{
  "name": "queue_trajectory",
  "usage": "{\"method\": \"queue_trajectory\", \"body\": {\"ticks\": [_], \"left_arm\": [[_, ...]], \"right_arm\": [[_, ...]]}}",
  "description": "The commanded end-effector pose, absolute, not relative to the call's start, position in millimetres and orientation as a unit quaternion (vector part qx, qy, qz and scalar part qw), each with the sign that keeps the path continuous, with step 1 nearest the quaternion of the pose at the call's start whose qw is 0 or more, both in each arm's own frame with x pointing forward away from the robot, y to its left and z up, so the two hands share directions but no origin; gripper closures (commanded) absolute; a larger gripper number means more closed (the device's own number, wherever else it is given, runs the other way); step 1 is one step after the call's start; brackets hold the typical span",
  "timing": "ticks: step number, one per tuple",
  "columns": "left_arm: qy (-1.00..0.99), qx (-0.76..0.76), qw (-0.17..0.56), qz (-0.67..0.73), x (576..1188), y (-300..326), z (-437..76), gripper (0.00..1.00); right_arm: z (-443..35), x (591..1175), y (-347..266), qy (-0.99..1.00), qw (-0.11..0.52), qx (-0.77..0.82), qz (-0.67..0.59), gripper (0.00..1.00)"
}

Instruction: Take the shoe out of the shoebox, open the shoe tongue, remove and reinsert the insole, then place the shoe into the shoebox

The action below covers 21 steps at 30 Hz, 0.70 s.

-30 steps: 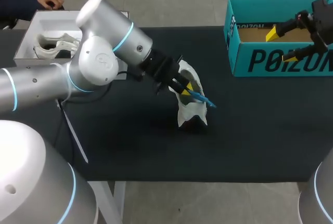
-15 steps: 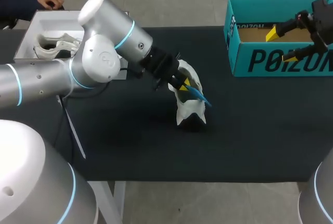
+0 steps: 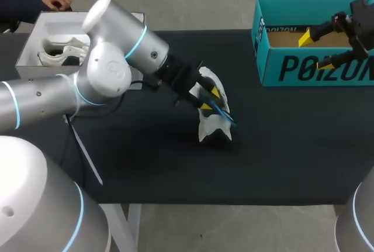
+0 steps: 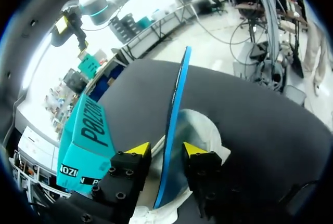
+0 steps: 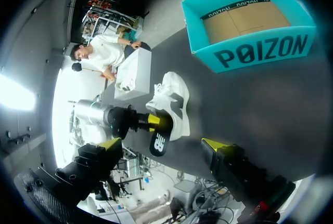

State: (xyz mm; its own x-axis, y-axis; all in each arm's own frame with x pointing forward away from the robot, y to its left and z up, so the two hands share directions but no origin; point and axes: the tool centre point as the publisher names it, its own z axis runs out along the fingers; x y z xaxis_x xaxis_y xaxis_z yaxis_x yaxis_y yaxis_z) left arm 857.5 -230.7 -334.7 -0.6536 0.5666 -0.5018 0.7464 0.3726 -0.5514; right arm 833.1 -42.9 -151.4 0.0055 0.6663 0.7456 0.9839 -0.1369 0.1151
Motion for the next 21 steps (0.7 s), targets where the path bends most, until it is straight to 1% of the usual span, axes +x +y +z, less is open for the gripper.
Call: {"method": "queue_trajectory", "body": {"ticks": [1, 3, 21], "left_arm": [[0.819, 0.407, 0.111, -0.389, 852, -235, -334, 0.73], [0.82, 0.408, 0.107, -0.386, 853, -237, -337, 1.0], [0.849, 0.391, 0.112, -0.338, 885, -227, -355, 1.0]], "right_arm": [[-151, 834, -43, -0.615, 0.23, -0.671, -0.343, 0.0], [-151, 834, -43, -0.615, 0.23, -0.671, -0.343, 0.0], [-151, 834, -43, -0.615, 0.23, -0.671, -0.343, 0.0]]}}
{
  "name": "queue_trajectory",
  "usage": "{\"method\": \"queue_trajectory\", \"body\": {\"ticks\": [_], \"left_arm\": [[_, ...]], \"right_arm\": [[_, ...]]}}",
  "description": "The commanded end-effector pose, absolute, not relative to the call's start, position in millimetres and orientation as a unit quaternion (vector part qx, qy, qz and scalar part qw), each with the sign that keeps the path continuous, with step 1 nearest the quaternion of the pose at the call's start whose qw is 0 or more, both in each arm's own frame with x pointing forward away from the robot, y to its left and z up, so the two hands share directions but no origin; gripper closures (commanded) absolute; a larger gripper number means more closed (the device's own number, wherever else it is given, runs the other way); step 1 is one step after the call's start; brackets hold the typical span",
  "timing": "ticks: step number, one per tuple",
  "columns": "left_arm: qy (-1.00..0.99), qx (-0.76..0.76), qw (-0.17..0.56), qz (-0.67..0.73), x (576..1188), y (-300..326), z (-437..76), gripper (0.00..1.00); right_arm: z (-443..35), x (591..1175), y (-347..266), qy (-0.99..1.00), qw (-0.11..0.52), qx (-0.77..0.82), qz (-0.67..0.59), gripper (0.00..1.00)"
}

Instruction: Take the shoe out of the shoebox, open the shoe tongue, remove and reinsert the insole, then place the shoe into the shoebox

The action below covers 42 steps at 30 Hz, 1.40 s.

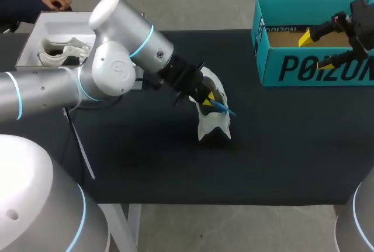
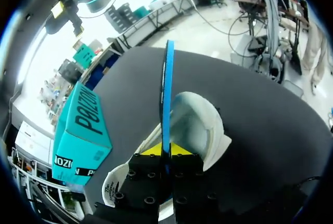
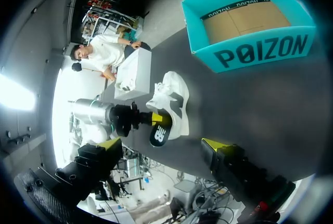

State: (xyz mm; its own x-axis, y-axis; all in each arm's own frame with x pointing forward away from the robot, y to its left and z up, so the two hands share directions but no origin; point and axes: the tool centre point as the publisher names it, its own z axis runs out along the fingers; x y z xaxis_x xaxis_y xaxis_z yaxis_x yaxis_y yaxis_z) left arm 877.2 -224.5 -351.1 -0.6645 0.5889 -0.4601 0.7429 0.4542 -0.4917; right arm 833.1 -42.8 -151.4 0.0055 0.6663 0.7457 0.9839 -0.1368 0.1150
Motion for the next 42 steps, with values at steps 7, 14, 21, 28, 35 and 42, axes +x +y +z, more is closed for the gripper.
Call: {"method": "queue_trajectory", "body": {"ticks": [7, 14, 21, 28, 35, 42], "left_arm": [[0.849, 0.394, 0.131, -0.326, 881, -223, -353, 1.0], [0.853, 0.406, 0.125, -0.304, 870, -227, -357, 0.63], [0.856, 0.404, 0.127, -0.296, 869, -226, -360, 0.58], [0.854, 0.402, 0.132, -0.303, 877, -227, -367, 1.0], [0.858, 0.404, 0.143, -0.283, 885, -223, -371, 1.0], [0.86, 0.398, 0.171, -0.268, 892, -219, -374, 1.0]], "right_arm": [[-151, 834, -43, -0.615, 0.23, -0.671, -0.343, 0.0], [-151, 834, -43, -0.615, 0.23, -0.671, -0.343, 0.0], [-151, 834, -43, -0.615, 0.23, -0.671, -0.343, 0.0], [-151, 834, -43, -0.615, 0.23, -0.671, -0.343, 0.0], [-151, 834, -43, -0.615, 0.23, -0.671, -0.343, 0.0], [-151, 834, -43, -0.615, 0.23, -0.671, -0.343, 0.0]]}}
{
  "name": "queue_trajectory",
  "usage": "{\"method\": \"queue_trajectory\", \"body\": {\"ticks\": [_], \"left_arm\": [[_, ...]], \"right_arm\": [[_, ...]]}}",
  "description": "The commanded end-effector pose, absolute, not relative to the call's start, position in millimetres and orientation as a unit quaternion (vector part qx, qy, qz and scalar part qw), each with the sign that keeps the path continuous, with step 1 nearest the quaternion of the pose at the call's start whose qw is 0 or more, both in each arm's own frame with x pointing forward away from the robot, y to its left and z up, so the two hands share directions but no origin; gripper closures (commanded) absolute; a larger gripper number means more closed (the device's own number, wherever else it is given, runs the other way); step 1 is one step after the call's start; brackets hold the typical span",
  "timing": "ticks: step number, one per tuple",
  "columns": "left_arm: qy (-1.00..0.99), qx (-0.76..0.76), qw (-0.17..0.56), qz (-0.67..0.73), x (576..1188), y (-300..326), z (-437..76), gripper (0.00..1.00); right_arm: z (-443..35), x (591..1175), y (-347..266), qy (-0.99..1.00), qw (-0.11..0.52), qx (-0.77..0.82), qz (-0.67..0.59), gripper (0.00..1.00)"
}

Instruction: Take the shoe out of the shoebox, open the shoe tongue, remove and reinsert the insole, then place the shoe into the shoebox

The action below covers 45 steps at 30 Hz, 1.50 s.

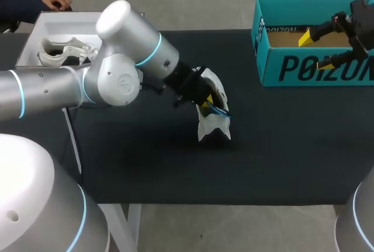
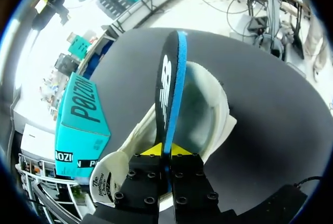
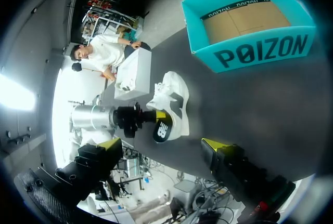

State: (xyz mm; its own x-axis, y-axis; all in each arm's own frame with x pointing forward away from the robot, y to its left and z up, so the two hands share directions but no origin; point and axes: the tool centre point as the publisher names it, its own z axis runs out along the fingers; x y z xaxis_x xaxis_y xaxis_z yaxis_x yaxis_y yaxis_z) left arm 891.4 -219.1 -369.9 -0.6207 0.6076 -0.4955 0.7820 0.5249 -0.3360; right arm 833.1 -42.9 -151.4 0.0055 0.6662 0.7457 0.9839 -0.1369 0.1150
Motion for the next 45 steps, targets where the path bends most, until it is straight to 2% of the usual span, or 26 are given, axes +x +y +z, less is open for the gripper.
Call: {"method": "queue_trajectory", "body": {"ticks": [1, 5, 6, 7, 8, 11, 16, 17, 18, 19, 20, 34, 43, 44, 45], "left_arm": [[0.861, 0.395, 0.173, -0.269, 893, -219, -375, 1.0], [0.858, 0.385, 0.173, -0.293, 888, -217, -373, 1.0], [0.855, 0.384, 0.172, -0.304, 884, -217, -369, 0.75], [0.856, 0.384, 0.173, -0.301, 881, -216, -366, 0.58], [0.854, 0.384, 0.172, -0.307, 878, -216, -363, 0.53], [0.85, 0.388, 0.173, -0.311, 869, -217, -354, 0.52], [0.845, 0.401, 0.172, -0.31, 862, -226, -351, 0.64], [0.844, 0.404, 0.169, -0.31, 861, -228, -352, 0.78], [0.844, 0.406, 0.168, -0.309, 860, -230, -353, 0.8], [0.842, 0.409, 0.166, -0.312, 859, -232, -354, 0.93], [0.842, 0.411, 0.165, -0.309, 858, -234, -355, 1.0], [0.846, 0.424, 0.204, -0.249, 880, -233, -374, 1.0], [0.855, 0.396, 0.214, -0.257, 892, -225, -377, 1.0], [0.852, 0.395, 0.211, -0.27, 889, -225, -375, 0.97], [0.85, 0.395, 0.21, -0.276, 886, -224, -372, 0.66]], "right_arm": [[-151, 834, -43, -0.615, 0.23, -0.671, -0.343, 0.0], [-151, 834, -43, -0.615, 0.23, -0.671, -0.343, 0.0], [-151, 834, -43, -0.615, 0.23, -0.671, -0.343, 0.0], [-151, 834, -43, -0.615, 0.23, -0.671, -0.343, 0.0], [-151, 834, -43, -0.615, 0.23, -0.671, -0.343, 0.0], [-151, 834, -43, -0.615, 0.23, -0.671, -0.343, 0.0], [-151, 834, -43, -0.615, 0.23, -0.671, -0.343, 0.0], [-151, 834, -43, -0.615, 0.23, -0.671, -0.343, 0.0], [-151, 834, -43, -0.615, 0.23, -0.671, -0.343, 0.0], [-151, 834, -43, -0.615, 0.23, -0.671, -0.343, 0.0], [-151, 834, -43, -0.615, 0.23, -0.671, -0.343, 0.0], [-151, 834, -43, -0.615, 0.23, -0.671, -0.343, 0.0], [-151, 834, -43, -0.615, 0.23, -0.671, -0.343, 0.0], [-151, 834, -43, -0.615, 0.23, -0.671, -0.343, 0.0], [-151, 834, -43, -0.615, 0.23, -0.671, -0.343, 0.0]]}}
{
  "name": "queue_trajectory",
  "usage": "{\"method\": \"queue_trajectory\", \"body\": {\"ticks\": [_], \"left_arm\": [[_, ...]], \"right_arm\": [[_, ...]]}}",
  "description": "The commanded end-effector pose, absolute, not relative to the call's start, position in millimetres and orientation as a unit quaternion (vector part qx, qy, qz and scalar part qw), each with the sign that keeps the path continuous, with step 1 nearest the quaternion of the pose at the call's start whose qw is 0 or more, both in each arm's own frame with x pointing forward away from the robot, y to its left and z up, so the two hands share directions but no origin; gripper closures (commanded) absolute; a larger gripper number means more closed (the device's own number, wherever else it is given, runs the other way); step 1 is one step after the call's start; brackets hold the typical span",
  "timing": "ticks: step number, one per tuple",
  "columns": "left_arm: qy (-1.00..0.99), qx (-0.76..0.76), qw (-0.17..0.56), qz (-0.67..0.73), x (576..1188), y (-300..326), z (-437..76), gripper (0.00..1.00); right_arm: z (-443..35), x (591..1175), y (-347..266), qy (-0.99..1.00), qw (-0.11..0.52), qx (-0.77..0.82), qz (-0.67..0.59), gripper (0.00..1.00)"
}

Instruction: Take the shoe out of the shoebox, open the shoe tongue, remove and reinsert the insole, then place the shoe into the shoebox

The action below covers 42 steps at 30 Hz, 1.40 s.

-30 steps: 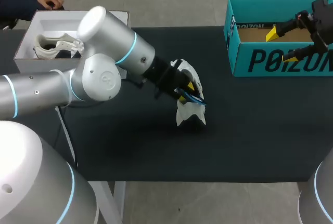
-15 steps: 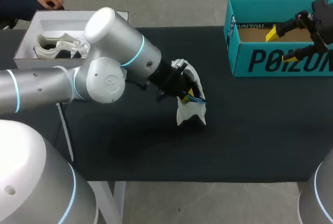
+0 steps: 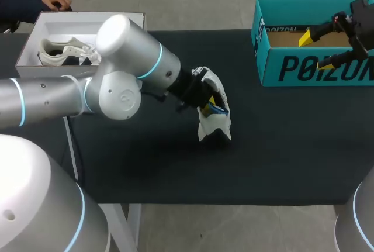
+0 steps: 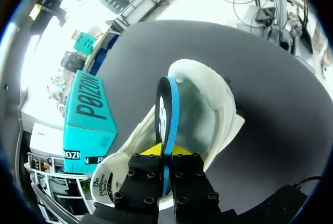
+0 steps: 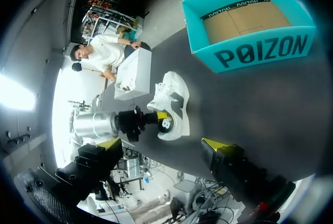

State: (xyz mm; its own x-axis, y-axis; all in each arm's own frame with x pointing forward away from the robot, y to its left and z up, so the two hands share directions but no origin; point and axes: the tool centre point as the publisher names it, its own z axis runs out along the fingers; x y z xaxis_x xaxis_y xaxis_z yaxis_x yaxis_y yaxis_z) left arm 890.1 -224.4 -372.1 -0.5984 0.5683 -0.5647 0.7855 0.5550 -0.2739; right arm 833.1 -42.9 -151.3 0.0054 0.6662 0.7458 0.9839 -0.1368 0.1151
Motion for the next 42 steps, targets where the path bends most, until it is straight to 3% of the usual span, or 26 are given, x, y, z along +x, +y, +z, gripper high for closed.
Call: {"method": "queue_trajectory", "body": {"ticks": [1, 2, 3, 5, 9, 11, 13, 14, 33, 34, 36, 39, 40, 42], "left_arm": [[0.851, 0.396, 0.21, -0.274, 883, -224, -370, 0.51], [0.85, 0.398, 0.209, -0.276, 879, -223, -367, 0.25], [0.848, 0.4, 0.207, -0.281, 876, -223, -365, 0.18], [0.845, 0.403, 0.207, -0.285, 872, -223, -360, 0.24], [0.841, 0.411, 0.205, -0.287, 863, -226, -356, 0.58], [0.84, 0.415, 0.202, -0.285, 860, -228, -356, 0.64], [0.84, 0.415, 0.202, -0.285, 858, -230, -358, 0.93], [0.84, 0.416, 0.201, -0.285, 857, -231, -360, 1.0], [0.849, 0.404, 0.204, -0.274, 881, -228, -378, 1.0], [0.85, 0.402, 0.2, -0.276, 878, -226, -376, 0.95], [0.853, 0.402, 0.189, -0.273, 873, -224, -370, 0.51], [0.863, 0.397, 0.162, -0.266, 865, -221, -359, 0.07], [0.868, 0.39, 0.155, -0.267, 863, -220, -355, 0.0], [0.876, 0.386, 0.141, -0.252, 862, -220, -348, 0.0]], "right_arm": [[-151, 834, -43, -0.615, 0.23, -0.671, -0.343, 0.0], [-151, 834, -43, -0.615, 0.23, -0.671, -0.343, 0.0], [-151, 834, -43, -0.615, 0.23, -0.671, -0.343, 0.0], [-151, 834, -43, -0.615, 0.23, -0.671, -0.343, 0.0], [-151, 834, -43, -0.615, 0.23, -0.671, -0.343, 0.0], [-151, 834, -43, -0.615, 0.23, -0.671, -0.343, 0.0], [-151, 834, -43, -0.615, 0.23, -0.671, -0.343, 0.0], [-151, 834, -43, -0.615, 0.23, -0.671, -0.343, 0.0], [-151, 834, -43, -0.615, 0.23, -0.671, -0.343, 0.0], [-151, 834, -43, -0.615, 0.23, -0.671, -0.343, 0.0], [-151, 834, -43, -0.615, 0.23, -0.671, -0.343, 0.0], [-151, 834, -43, -0.615, 0.23, -0.671, -0.343, 0.0], [-151, 834, -43, -0.615, 0.23, -0.671, -0.343, 0.0], [-151, 834, -43, -0.615, 0.23, -0.671, -0.343, 0.0]]}}
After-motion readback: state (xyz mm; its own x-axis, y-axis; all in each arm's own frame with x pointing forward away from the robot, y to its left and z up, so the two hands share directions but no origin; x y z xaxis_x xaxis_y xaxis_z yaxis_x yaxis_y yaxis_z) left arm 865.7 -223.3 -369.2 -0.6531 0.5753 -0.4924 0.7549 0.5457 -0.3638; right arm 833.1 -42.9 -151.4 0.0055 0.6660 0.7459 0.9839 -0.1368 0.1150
